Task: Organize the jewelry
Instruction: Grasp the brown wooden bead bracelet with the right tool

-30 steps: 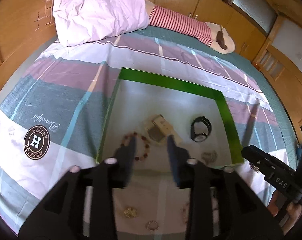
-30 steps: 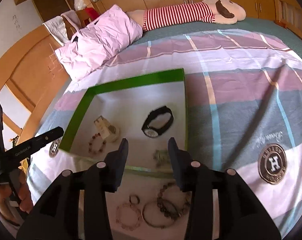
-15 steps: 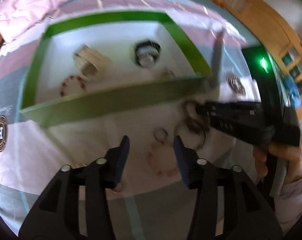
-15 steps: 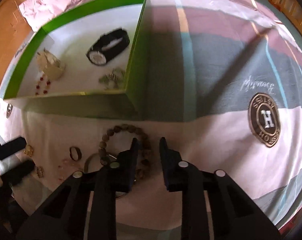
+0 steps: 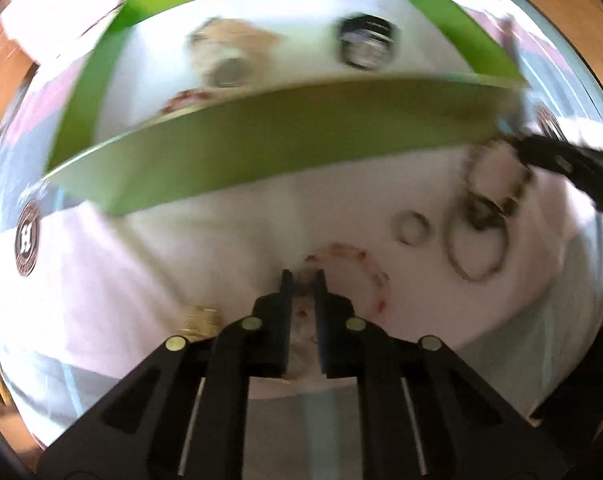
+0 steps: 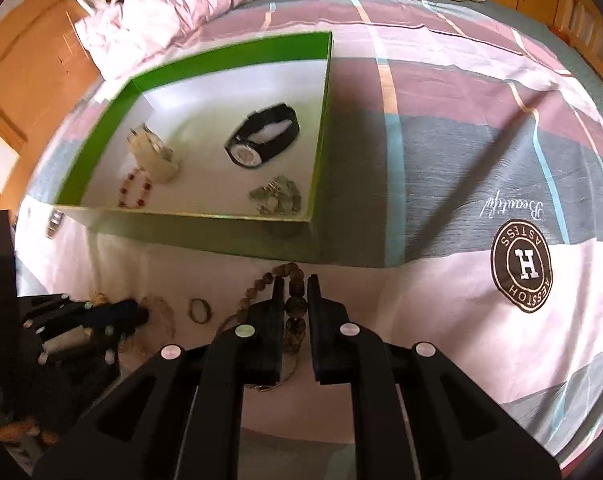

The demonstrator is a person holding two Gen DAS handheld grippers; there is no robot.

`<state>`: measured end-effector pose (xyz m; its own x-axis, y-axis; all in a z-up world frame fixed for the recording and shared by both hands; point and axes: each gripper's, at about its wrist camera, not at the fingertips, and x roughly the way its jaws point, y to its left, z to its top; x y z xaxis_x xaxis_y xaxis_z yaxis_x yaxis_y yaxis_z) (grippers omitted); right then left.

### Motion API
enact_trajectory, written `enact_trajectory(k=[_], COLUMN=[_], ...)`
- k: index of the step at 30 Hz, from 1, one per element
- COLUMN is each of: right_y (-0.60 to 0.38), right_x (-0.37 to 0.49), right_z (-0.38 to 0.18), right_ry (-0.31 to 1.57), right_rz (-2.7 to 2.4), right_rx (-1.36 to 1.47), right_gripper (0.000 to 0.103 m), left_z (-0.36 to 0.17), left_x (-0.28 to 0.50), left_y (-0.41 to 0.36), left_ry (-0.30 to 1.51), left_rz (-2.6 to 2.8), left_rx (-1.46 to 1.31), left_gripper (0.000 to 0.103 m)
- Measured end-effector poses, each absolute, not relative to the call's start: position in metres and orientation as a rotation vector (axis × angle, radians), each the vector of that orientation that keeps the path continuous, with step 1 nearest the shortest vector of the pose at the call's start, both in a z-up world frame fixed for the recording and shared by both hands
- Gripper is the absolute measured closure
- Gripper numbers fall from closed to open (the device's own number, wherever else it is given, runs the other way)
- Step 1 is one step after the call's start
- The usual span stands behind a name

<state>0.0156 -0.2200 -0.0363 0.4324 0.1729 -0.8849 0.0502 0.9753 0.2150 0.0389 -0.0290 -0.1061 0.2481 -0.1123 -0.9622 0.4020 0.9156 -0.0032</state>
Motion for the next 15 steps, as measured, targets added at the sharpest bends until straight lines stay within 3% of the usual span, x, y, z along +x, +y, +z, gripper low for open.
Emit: enact_trajectory(k=[8, 15], right_y=[-0.211, -0.229], right_x=[0.0, 0.015], right_z=[0.002, -0.026], right_ry=[0.982, 1.089], right_rz=[0.204, 0.042], right_rx=[0.243, 0.234], right_gripper=[0.092, 0.092], left_z=[-0.091, -0.098], left_x=[0.046, 0.048], left_y=[-0.006, -0.015], left_ry=[1.247, 1.256], left_rz=[-0.32, -0.327], left_rx=[0.182, 0.202], left_gripper=[0.09, 0.079])
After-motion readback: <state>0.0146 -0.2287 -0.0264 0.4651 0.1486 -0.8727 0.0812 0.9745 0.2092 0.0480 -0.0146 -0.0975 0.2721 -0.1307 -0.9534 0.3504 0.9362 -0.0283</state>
